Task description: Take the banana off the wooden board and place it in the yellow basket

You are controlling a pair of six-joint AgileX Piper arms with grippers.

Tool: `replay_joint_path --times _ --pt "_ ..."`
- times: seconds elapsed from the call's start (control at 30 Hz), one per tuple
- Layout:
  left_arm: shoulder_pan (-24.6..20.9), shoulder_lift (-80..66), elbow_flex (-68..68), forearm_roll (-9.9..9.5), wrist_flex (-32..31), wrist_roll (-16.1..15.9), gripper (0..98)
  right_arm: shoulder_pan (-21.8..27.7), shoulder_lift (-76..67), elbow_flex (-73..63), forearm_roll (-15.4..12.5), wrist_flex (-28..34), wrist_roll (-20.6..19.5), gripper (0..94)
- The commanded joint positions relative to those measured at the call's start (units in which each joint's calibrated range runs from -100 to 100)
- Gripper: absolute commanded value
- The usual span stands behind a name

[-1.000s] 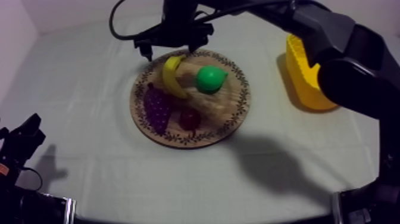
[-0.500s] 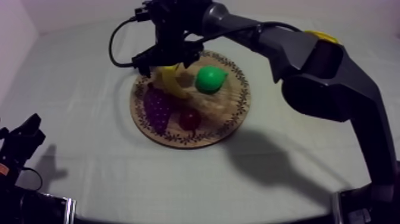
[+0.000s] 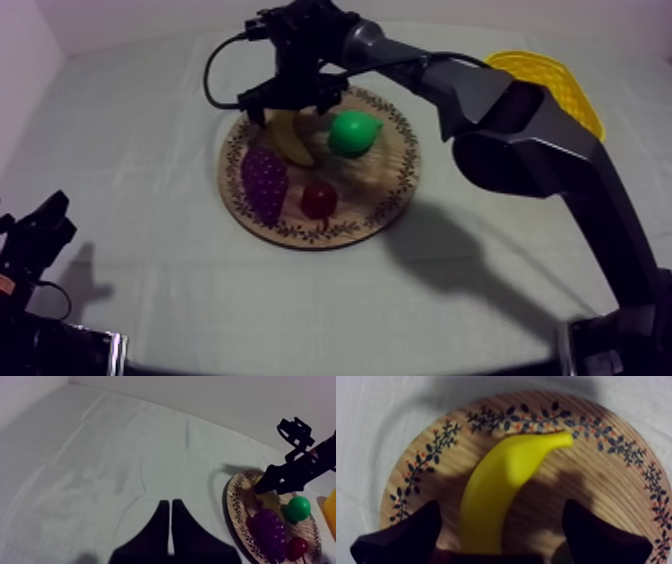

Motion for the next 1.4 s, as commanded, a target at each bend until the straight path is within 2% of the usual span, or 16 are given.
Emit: replay_joint_path --times 0.0,0.4,0.6,0.7,0.8,1.13,1.37 --pt "0.0 0.0 0.0 -0.02 0.0 0.0 0.1 0.2 0.6 -0.8 -0.3 0.1 0.1 65.5" --pt "0.0 0.0 0.0 -0.02 0.0 0.0 0.1 -0.4 2.9 -3.0 -0.5 -0.2 0.5 47.6" --pt "0.0 0.0 0.0 -0.02 0.0 0.0 0.1 -1.1 3.1 -2.0 -0.5 -1.8 1.1 33.6" --pt "0.0 0.0 0.0 -0.02 0.0 0.0 0.1 -1.5 3.1 -1.6 -0.3 -2.3 0.9 22.2" --pt "0.0 0.0 0.0 -0.02 0.0 0.0 0.1 -1.8 3.2 -1.0 -0.3 -2.7 0.7 15.8" --pt "0.0 0.0 0.0 -0.02 0.0 0.0 0.1 -2.3 1.6 1.0 0.3 -3.3 0.3 12.1" --pt "0.0 0.0 0.0 -0.02 0.0 0.0 0.1 -2.0 -6.8 6.2 0.9 -4.7 -0.3 12.4"
